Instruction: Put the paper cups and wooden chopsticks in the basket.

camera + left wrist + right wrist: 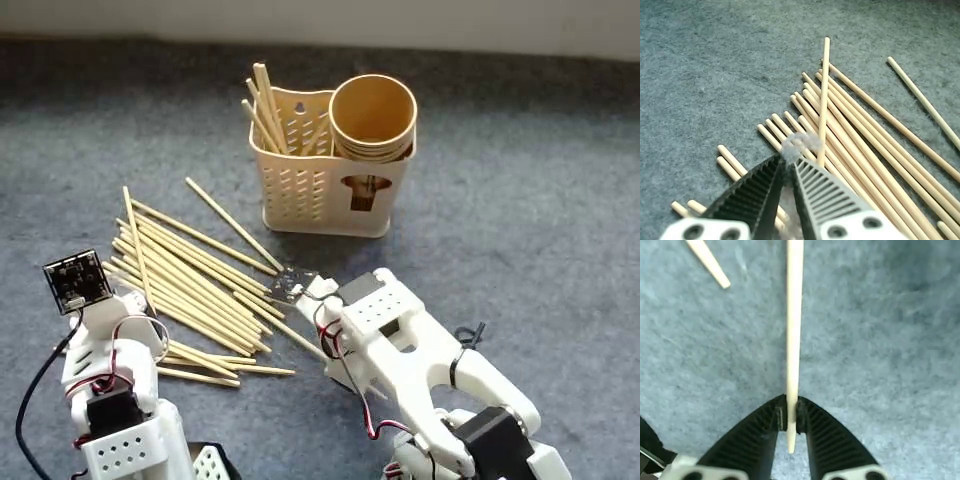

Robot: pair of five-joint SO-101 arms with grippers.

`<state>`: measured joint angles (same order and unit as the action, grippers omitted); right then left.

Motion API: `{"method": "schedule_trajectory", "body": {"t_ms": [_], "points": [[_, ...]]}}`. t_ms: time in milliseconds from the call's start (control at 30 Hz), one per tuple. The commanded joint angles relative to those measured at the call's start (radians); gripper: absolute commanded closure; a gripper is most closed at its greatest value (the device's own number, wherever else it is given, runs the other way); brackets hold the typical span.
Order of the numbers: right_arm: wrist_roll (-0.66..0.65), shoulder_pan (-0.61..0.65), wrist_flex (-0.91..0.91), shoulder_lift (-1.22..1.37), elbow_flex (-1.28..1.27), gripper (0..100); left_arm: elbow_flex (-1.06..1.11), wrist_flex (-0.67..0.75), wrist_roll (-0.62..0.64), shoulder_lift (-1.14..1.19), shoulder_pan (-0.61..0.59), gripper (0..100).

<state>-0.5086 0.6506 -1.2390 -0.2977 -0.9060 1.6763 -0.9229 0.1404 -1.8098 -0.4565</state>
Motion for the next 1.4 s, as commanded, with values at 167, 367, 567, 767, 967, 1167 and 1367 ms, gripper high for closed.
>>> {"method": "schedule_trajectory", "body": {"t_ms": [167,367,567,767,967,1167,1367], "points": [[-0.103,-0.134,-0.076,-0.045,0.031,99.5,0.021,-0.003,0.002,-0.005,0.019,99],[-0.114,-0.147,-0.082,-0.228,0.019,99.5,0.021,-0.003,0.002,-0.005,0.021,99],[-0.112,-0.148,-0.084,-0.294,-0.016,94.9,0.021,-0.003,0.002,-0.005,0.021,99],[-0.112,-0.148,-0.084,-0.305,-0.016,86.4,0.021,-0.003,0.002,-0.005,0.021,99],[-0.11,-0.102,-0.076,-0.305,-0.008,86.4,0.021,-0.003,0.002,-0.005,0.021,99],[0.031,0.024,0.031,-0.294,-0.007,86.4,0.021,-0.003,0.002,-0.005,0.021,99],[0.058,0.124,0.263,-0.292,-0.044,86.4,0.021,-0.003,0.002,-0.005,0.021,99]]}}
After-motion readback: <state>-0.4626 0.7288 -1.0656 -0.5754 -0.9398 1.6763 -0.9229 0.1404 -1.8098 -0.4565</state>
